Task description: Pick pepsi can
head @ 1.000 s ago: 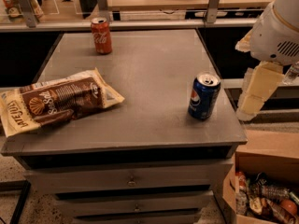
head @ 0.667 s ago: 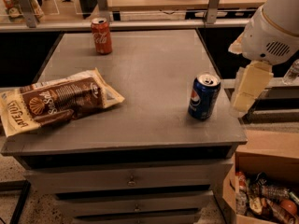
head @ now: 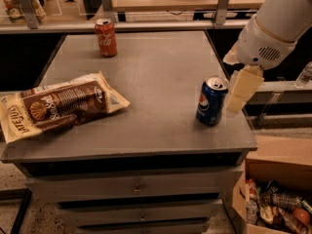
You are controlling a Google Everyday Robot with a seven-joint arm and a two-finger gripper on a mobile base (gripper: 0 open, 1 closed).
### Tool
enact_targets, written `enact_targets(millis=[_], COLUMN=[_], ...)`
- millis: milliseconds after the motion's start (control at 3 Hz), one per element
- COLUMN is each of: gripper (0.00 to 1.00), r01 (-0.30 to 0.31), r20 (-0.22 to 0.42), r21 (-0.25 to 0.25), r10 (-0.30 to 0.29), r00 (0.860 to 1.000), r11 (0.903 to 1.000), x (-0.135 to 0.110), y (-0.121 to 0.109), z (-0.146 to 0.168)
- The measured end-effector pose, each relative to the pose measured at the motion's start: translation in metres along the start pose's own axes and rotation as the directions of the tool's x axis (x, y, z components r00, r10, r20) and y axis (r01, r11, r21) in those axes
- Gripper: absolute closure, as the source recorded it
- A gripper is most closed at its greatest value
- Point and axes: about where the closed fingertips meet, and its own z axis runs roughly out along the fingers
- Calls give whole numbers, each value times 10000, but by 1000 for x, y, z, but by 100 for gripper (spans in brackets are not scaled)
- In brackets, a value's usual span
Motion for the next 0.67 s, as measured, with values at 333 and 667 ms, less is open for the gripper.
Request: enact_targets(millis=[333, 667], gripper=[27, 49], r01=[190, 380], r20=[391, 717], r21=[-300, -553], r10=[-178, -340], r00=[9991, 9969], r11=[9994, 9977], x=[-11, -17], y=[-2, -1], z=[13, 20])
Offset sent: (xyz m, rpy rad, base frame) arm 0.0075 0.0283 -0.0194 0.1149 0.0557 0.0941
